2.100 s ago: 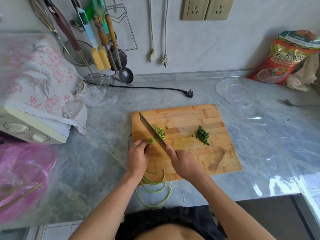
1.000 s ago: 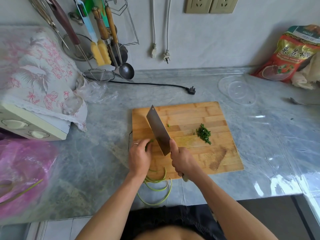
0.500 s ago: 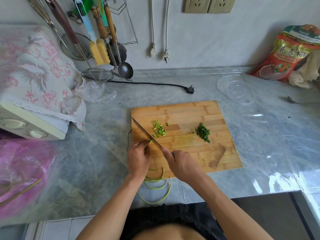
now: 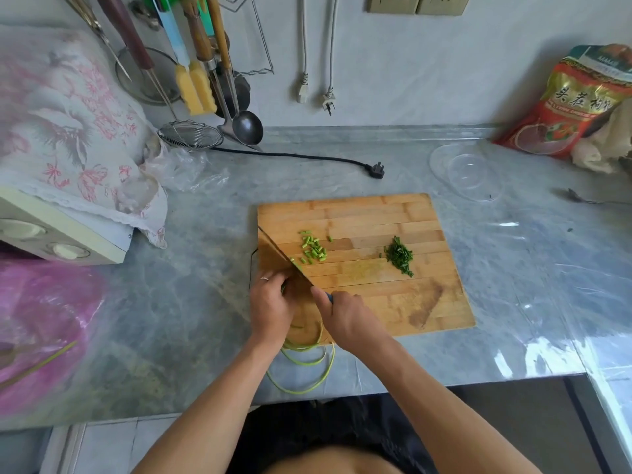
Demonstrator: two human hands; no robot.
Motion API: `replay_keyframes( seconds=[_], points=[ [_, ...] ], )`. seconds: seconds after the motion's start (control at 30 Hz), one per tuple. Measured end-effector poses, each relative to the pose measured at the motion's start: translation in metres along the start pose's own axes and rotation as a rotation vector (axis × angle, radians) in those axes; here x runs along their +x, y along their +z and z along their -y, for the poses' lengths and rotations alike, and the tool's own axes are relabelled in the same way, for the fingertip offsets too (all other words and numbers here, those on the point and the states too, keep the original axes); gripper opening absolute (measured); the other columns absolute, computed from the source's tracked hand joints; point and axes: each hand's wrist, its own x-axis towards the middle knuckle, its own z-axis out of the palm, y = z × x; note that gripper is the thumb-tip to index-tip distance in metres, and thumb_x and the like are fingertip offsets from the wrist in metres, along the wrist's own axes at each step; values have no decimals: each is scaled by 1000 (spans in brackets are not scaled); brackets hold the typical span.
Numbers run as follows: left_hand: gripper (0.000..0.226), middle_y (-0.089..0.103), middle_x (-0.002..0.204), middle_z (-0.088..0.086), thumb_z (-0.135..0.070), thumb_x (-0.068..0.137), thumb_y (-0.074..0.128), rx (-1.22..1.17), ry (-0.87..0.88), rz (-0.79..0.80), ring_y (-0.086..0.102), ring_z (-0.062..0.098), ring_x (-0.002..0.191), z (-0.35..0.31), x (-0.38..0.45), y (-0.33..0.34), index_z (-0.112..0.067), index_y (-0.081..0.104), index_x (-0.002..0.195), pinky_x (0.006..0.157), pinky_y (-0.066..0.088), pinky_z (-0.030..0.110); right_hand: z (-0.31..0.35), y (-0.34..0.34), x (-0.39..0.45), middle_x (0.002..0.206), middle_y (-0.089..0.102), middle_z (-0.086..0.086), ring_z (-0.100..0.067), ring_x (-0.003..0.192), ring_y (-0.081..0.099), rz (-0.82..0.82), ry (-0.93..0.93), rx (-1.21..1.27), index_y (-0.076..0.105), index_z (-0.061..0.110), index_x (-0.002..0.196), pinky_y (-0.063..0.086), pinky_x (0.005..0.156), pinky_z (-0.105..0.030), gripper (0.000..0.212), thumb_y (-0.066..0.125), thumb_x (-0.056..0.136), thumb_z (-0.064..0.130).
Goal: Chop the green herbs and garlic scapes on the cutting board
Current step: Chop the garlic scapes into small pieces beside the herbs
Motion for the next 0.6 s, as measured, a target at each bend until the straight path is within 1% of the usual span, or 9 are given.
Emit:
replay_keyframes(
  seconds=[0.1, 0.13, 0.2, 0.23, 0.3, 0.33, 0.37, 0.47, 0.6],
  points=[
    [20, 72, 86, 7, 6, 78, 70, 1, 1, -16, 66, 27, 79, -2, 0, -1, -7, 75, 92, 69, 45, 25, 5, -4, 10, 73, 54, -13, -35, 68, 58, 31, 50, 126, 40, 25, 66, 43, 59, -37, 49, 23, 102, 54],
    [20, 73, 86, 8, 5, 79, 71, 10, -15, -22, 67, 27, 78, -2, -2, 0, -7, 76, 94, 69, 46, 25, 2, -6, 12, 70, 55, -14, -34, 65, 59, 28, 81, 195, 44, 22, 65, 46, 55, -36, 53, 23, 102, 53],
    [22, 74, 90, 10, 2, 80, 74, 18, -50, -24, 69, 28, 79, 0, -2, -1, -8, 76, 100, 68, 53, 30, -5, -10, 15, 56, 51, -9, -24, 45, 52, 8, 158, 330, 46, 12, 57, 41, 44, -27, 67, 24, 99, 60],
    [22, 74, 93, 10, 0, 80, 75, 14, -48, -16, 70, 28, 81, 1, -3, -2, -8, 76, 101, 69, 55, 32, -8, -10, 14, 52, 49, -8, -21, 41, 48, 4, 169, 353, 45, 11, 55, 40, 43, -25, 70, 24, 98, 62],
    [16, 72, 95, 8, -3, 83, 75, 13, -21, 2, 69, 26, 83, 0, -3, -7, -6, 75, 99, 71, 55, 33, -9, -7, 13, 56, 52, -10, -24, 48, 51, -4, 121, 298, 49, 8, 60, 45, 49, -32, 70, 25, 98, 62],
    [12, 71, 94, 7, -6, 84, 74, 28, -13, 12, 69, 26, 81, 0, -3, -9, -6, 75, 96, 69, 54, 33, -7, -5, 13, 58, 53, -11, -26, 53, 53, -17, 91, 261, 50, 6, 64, 46, 54, -37, 69, 26, 98, 61],
    [9, 69, 92, 6, -8, 86, 73, 52, -10, 20, 68, 26, 80, -2, -3, -11, -6, 74, 94, 67, 53, 33, -6, -5, 13, 59, 53, -11, -26, 55, 52, -30, 66, 230, 49, 6, 65, 46, 56, -39, 67, 27, 99, 60],
    [9, 68, 91, 7, -9, 86, 71, 142, -14, 10, 65, 29, 81, -6, -7, -9, -6, 75, 94, 67, 53, 36, -6, -6, 9, 56, 47, -10, -24, 53, 44, -65, 1, 163, 41, 8, 62, 36, 53, -37, 63, 30, 99, 58],
    [16, 70, 93, 8, -1, 83, 71, 157, -8, -7, 65, 30, 82, -9, -11, -9, -8, 76, 97, 69, 53, 35, -11, -7, -3, 52, 42, -7, -23, 49, 39, -65, -32, 112, 36, 11, 58, 32, 49, -36, 64, 34, 96, 62]
  ],
)
